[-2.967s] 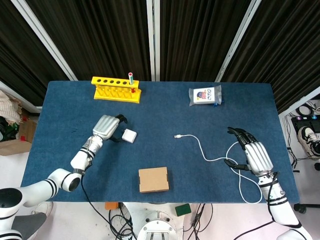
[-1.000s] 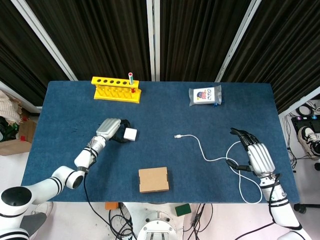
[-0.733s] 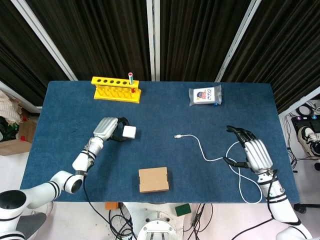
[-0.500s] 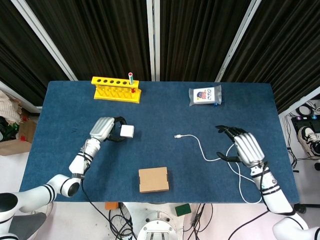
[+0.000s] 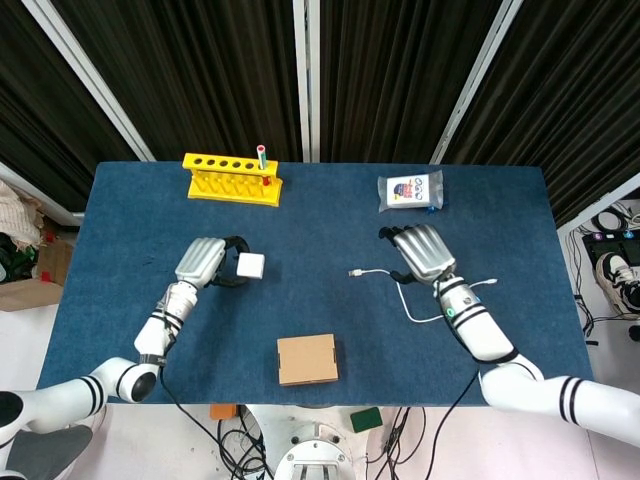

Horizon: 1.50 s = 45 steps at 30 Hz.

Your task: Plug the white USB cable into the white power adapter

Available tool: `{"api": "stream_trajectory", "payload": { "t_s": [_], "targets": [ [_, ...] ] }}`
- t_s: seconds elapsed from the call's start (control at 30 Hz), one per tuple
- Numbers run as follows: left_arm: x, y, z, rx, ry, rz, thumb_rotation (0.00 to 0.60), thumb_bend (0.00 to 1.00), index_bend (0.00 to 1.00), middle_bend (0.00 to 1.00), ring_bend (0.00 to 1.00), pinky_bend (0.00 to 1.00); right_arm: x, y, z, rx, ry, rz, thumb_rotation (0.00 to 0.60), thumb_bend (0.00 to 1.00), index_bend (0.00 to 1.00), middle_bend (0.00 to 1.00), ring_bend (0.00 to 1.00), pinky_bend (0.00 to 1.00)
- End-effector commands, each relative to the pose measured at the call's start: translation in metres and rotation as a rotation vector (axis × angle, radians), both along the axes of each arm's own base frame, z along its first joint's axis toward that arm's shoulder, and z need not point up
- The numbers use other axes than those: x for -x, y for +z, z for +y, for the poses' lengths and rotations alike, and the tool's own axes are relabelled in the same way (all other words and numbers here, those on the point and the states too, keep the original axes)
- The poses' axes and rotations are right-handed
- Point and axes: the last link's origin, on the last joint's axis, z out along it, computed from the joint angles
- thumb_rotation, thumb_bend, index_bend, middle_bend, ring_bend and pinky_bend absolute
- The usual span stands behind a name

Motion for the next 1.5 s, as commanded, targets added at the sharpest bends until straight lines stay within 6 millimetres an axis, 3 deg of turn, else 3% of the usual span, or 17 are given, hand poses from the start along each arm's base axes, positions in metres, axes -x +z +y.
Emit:
{"api": "stream_trajectory", "payload": {
  "t_s": [0.03,0.2,0.4,0.7,1.0,1.5],
  "targets": [
    [0.001,-0.001,0.0,0.001,0.003,0.0,0.6,0.33,0.66,0.58,0.71,0.91,-0.022,-0.043,-0.016,-0.052,-0.043,0.073,0.6,0.21,0.4,0.38,0.35,0.46],
    [0.003,-0.002,-0.001,0.005,0.007,-0.001,0.6,0.34,0.66,0.58,0.71,0.91,-0.021,-0.07,-0.017,-0.062,-0.1,0.083,0.6,0.21,0.45,0.33,0.28,0.41],
    [0.007,-0.004,-0.001,0.012,0.019,-0.007,0.6,0.33,0.66,0.58,0.71,0.91,-0.015,-0.097,-0.013,-0.07,-0.137,0.098,0.6,0.21,0.48,0.33,0.27,0.4],
    [0.01,-0.006,-0.001,0.02,0.022,-0.015,0.6,0.33,0.66,0.57,0.71,0.91,-0.007,-0.114,-0.012,-0.011,-0.127,0.15,0.6,0.29,0.49,0.33,0.27,0.4],
    [0.013,-0.004,-0.003,0.02,0.025,-0.017,0.6,0.33,0.66,0.57,0.71,0.91,-0.008,-0.133,-0.009,0.019,-0.091,0.155,0.6,0.31,0.54,0.35,0.27,0.4],
    [0.013,-0.005,-0.003,0.028,0.025,-0.012,0.6,0.33,0.67,0.56,0.71,0.91,-0.002,-0.143,-0.009,0.018,-0.094,0.157,0.6,0.35,0.57,0.37,0.27,0.4]
  ]
}}
